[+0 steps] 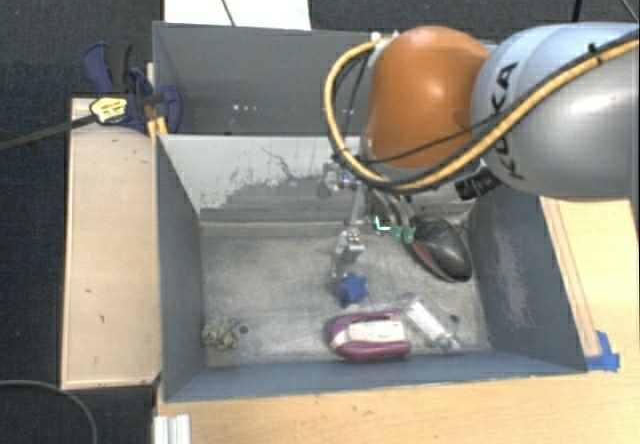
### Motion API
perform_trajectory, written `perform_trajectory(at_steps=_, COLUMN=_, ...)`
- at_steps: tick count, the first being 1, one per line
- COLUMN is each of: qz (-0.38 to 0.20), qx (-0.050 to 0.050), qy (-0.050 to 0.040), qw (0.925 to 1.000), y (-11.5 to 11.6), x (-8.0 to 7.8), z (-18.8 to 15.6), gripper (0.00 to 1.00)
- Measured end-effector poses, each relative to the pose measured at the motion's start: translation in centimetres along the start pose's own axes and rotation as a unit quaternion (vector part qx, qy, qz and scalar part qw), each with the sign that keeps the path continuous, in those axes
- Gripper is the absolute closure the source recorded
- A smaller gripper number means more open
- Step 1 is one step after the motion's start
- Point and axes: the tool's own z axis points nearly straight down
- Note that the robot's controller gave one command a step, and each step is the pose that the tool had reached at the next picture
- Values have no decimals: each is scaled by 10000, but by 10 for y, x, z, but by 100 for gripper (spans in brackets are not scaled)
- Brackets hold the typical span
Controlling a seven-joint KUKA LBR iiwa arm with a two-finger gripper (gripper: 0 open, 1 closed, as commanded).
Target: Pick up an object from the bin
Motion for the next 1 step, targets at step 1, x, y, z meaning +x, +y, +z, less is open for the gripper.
perform_trajectory(at_steps=1, qz=569, qx=-22, qy=-67, qw=9984, y=-55, x=2, z=106, gripper=0)
